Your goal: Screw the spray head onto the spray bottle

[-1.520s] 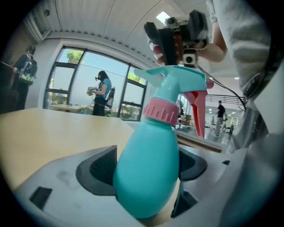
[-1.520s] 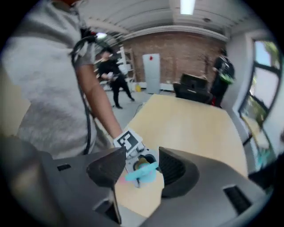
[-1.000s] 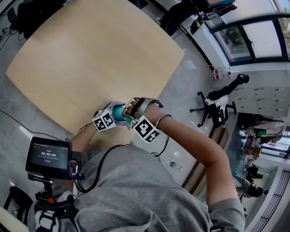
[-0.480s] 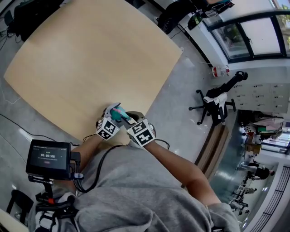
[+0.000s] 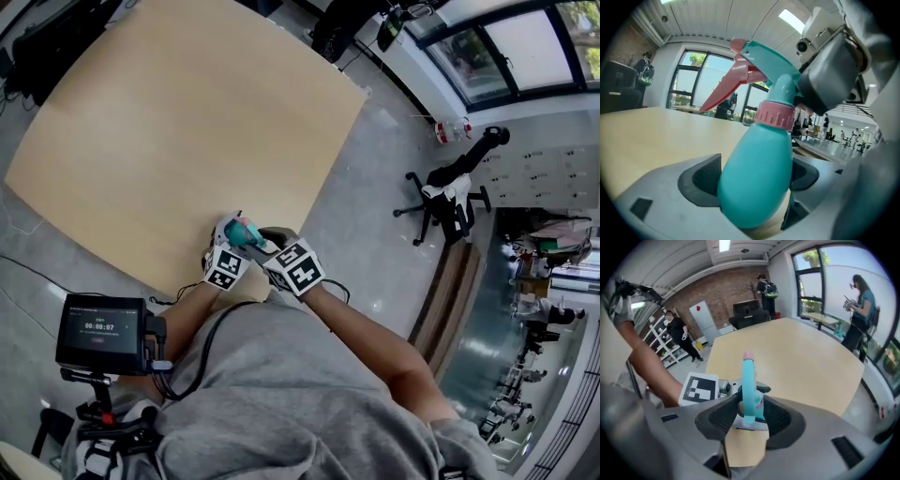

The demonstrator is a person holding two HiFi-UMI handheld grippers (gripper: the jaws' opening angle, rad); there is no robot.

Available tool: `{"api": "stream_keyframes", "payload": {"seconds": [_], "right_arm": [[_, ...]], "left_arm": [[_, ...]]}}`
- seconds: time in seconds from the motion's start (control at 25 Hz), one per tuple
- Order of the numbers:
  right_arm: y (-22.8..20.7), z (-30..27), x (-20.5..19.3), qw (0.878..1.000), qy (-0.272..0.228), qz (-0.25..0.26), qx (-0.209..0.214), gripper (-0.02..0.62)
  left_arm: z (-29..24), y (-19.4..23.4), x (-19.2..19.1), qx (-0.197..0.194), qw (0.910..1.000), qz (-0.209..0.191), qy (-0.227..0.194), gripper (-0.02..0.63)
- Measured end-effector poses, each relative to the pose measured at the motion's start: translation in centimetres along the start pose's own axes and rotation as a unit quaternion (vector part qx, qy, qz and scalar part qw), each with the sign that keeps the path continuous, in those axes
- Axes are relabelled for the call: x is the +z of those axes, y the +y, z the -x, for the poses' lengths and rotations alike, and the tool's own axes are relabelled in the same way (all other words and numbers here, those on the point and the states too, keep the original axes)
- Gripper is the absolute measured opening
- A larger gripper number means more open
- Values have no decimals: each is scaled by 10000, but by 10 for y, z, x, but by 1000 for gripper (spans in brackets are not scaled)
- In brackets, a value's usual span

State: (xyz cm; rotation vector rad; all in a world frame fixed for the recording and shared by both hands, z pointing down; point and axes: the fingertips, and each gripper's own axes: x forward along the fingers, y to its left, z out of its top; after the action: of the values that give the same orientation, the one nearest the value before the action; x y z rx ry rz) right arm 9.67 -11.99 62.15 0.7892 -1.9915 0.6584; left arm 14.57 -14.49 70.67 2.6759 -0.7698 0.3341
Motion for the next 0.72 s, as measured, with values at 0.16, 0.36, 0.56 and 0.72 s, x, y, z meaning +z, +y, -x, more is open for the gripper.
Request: {"api": "stream_keyframes", "payload": {"seconds": [0.16, 0.36, 0.56, 0.72], "right_arm": [[1, 42, 19, 9657, 47, 2595, -20, 166], [16, 59, 15, 7120, 866, 6968, 72, 166], [15, 24, -9, 5429, 1438, 8251, 615, 166], [5, 0, -14, 5595, 1728, 8067, 798, 154]], "left_arm": [[-1, -13, 7, -1106, 9929, -441, 60, 371], [5, -25, -1, -2274, 9700, -759, 403, 374], [5, -27, -3, -2588, 9606, -850, 553, 376], [1, -25, -2, -2521, 9628, -825, 526, 377]]}}
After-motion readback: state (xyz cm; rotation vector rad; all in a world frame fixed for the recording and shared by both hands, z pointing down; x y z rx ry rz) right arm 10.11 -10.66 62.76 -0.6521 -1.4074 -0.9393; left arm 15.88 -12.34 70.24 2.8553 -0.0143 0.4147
